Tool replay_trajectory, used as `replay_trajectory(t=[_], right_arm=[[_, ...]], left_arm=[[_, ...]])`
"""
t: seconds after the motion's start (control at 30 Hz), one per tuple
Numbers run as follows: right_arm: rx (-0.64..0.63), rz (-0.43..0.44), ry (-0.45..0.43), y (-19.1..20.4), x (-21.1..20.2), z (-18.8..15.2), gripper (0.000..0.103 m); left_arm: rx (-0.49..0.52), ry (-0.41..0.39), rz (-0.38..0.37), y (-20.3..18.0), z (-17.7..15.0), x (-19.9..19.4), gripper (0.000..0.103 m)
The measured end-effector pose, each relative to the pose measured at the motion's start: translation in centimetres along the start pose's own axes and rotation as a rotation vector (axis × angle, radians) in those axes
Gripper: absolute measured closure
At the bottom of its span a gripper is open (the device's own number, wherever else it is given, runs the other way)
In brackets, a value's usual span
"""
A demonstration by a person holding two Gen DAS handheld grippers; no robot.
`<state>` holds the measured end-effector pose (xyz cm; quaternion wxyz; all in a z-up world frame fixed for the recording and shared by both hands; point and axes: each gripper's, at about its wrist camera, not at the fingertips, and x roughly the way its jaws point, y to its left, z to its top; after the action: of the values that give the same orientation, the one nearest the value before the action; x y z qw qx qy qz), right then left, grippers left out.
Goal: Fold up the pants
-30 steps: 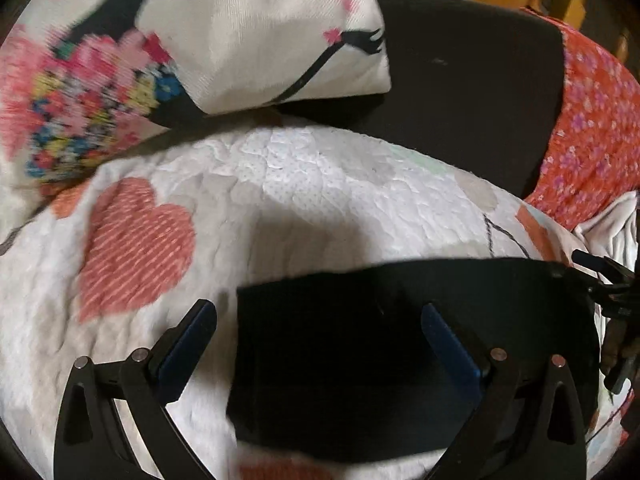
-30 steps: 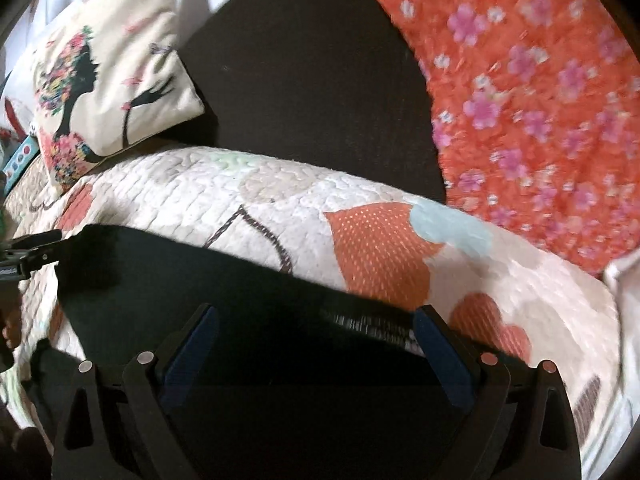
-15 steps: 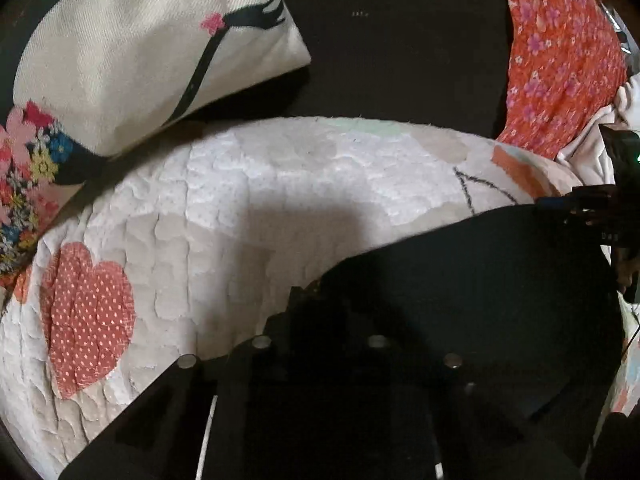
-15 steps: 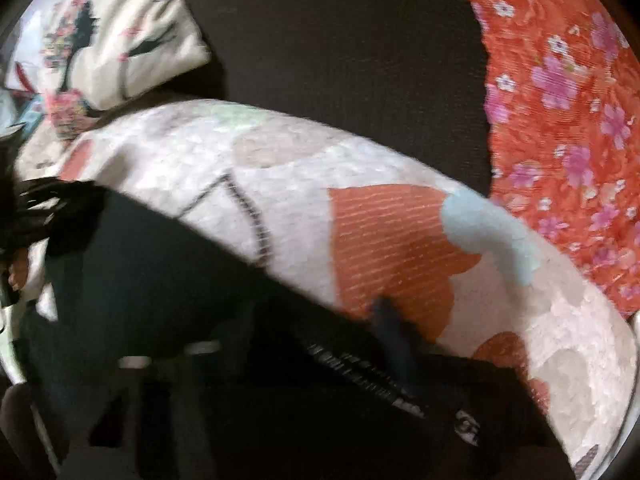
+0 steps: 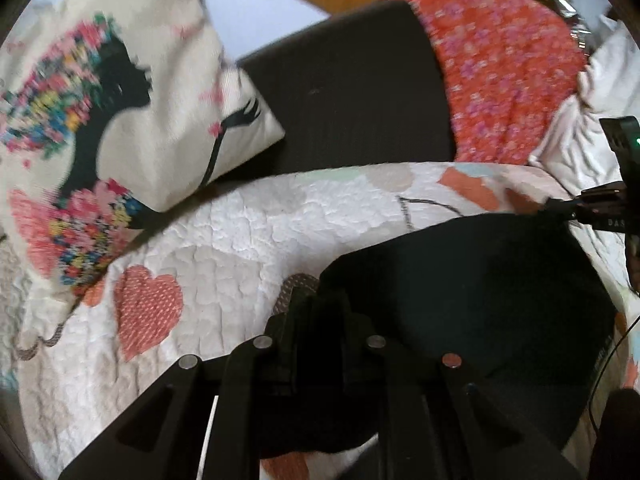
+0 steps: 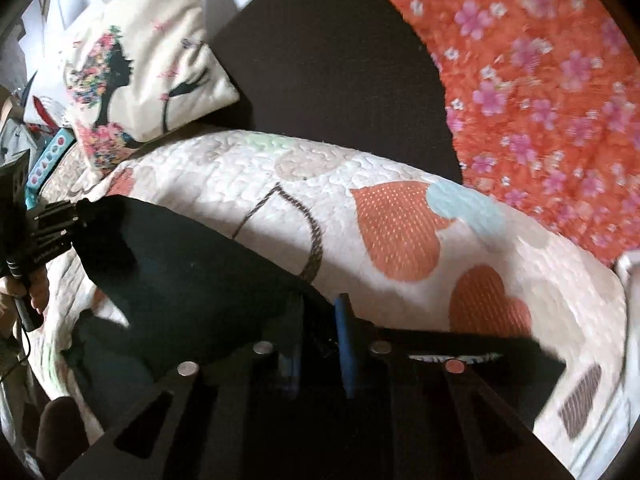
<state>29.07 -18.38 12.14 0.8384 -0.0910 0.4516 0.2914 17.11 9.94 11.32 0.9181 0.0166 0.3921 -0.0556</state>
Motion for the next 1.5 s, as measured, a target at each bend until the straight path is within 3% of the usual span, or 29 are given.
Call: replay_trajectory(t=[0.23,0.4,0.43,0.47,0.5,0.53,0.57,0.6,0.9,0.97,1.0,1.03,1.07,1.13,1.3,1.4,1.5], right_arm=[[0.044,0.03,0.001,3.3,-5.5,-6.8,0.102],[0.104,0.024,0.036,4.5,-6.2,-11.0,0.101],[0.155,0.014,0.028,3.7,-6.4,-11.3,0.097],[0.198,0.01,0.019,2.8,-6.5,-11.2,0.091],[0.252,0.003,0.003,1.8,-6.7,-10.8,0.068],[0.319,-0.008,-0.024,0.5,-7.1,-10.4,0.035],[0.393,-0.018,-0.06,-1.0,-7.3,-9.8,0.023],[0.444,-0.02,-0.082,-2.1,-7.4,-9.2,0.019],[0.887,-0.025,0.019,-9.2,0.9,-2.6,0.019],[0.96,-0.079,0.069,-10.0,2.9,-1.9,0.024],[0.963,-0.09,0.086,-10.1,3.7,-1.6,0.044],[0.947,-0.118,0.123,-10.0,4.4,-1.3,0.079],[0.93,-0.158,0.156,-9.9,4.7,-1.3,0.088],[0.924,-0.146,0.109,-9.7,3.5,-1.6,0.092],[0.878,-0.112,-0.016,-8.8,-2.5,-4.6,0.094],[0.925,-0.048,-0.077,-8.2,-6.4,-9.0,0.094],[0.945,-0.01,-0.078,-6.5,-8.7,-14.6,0.094]], left_arm=[[0.097,-0.037,0.006,-4.0,-4.8,-5.5,0.089],[0.172,-0.046,0.033,-7.1,-8.6,-7.7,0.089],[0.187,-0.051,0.043,-7.6,-9.0,-8.0,0.089],[0.203,-0.058,0.054,-8.2,-9.5,-8.2,0.089],[0.208,-0.063,0.06,-8.5,-9.8,-8.4,0.089],[0.209,-0.07,0.064,-8.8,-9.9,-8.5,0.089],[0.207,-0.074,0.066,-8.9,-10.0,-8.5,0.089],[0.201,-0.081,0.07,-8.9,-10.2,-8.5,0.089],[0.243,-0.096,0.113,-9.2,-10.6,-8.3,0.089],[0.245,-0.095,0.112,-8.9,-10.6,-8.3,0.089],[0.247,-0.094,0.117,-8.8,-10.5,-8.3,0.089],[0.249,-0.092,0.121,-8.6,-10.4,-8.2,0.089],[0.252,-0.09,0.127,-8.2,-10.2,-8.1,0.089],[0.26,-0.093,0.142,-7.7,-9.7,-8.0,0.089],[0.323,-0.145,0.217,-7.0,-7.8,-8.3,0.089],[0.391,-0.173,0.277,-7.1,-7.9,-8.4,0.089],[0.493,-0.171,0.316,-8.1,-10.5,-8.0,0.085]])
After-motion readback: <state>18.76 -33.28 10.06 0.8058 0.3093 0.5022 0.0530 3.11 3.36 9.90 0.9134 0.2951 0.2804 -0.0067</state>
